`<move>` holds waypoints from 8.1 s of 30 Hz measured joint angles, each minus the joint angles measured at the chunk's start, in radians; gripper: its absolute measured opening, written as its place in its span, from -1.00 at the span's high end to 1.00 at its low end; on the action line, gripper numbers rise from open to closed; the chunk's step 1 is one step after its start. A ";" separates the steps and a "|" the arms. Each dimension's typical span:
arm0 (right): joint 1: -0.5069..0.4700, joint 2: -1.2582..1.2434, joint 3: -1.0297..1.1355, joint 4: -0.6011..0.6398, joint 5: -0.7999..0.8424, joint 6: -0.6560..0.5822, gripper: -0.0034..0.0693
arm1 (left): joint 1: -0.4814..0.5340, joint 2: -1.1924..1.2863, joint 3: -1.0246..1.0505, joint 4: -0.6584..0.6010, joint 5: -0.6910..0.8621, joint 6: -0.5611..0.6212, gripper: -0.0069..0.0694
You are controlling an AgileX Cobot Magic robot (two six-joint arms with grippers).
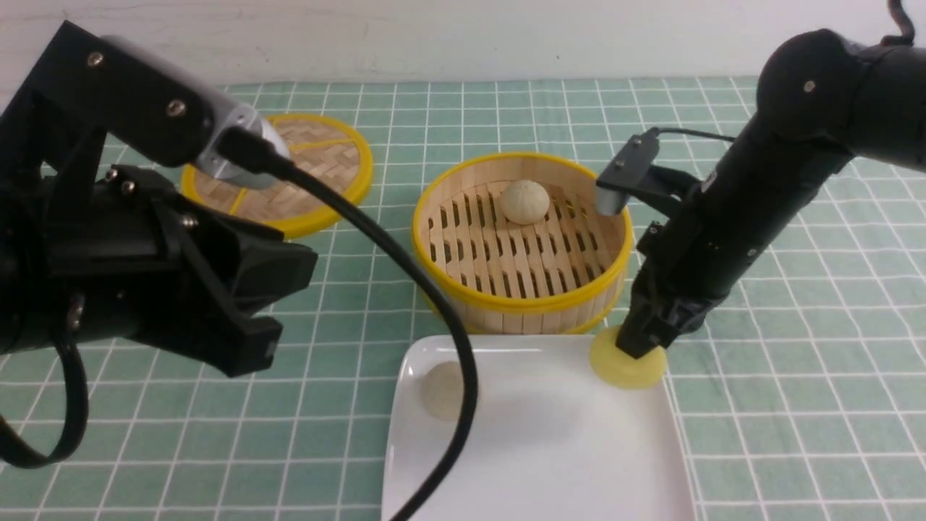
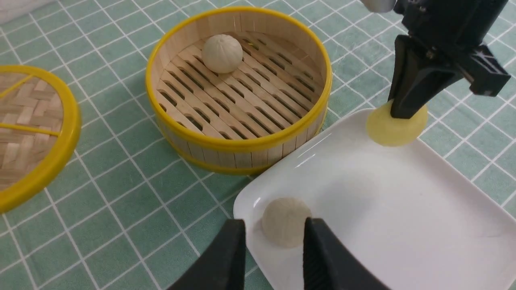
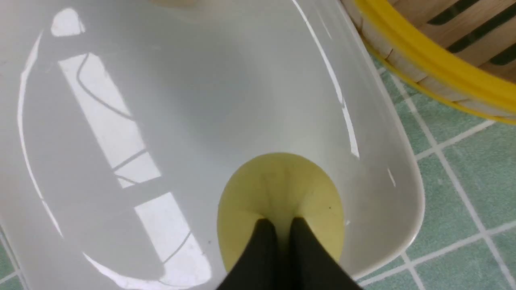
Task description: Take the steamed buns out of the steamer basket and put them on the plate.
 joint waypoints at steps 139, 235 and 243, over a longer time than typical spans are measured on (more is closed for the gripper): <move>0.009 0.174 -0.027 0.317 -0.011 -0.184 0.82 | 0.000 0.000 0.000 0.008 -0.102 0.001 0.19; 0.009 -1.780 1.173 -1.157 -0.951 1.217 -0.57 | 0.000 0.000 0.001 0.003 -0.267 0.003 0.19; 0.009 -1.780 1.173 -1.248 -0.769 1.434 -0.57 | 0.000 0.000 0.001 0.003 -0.267 0.003 0.19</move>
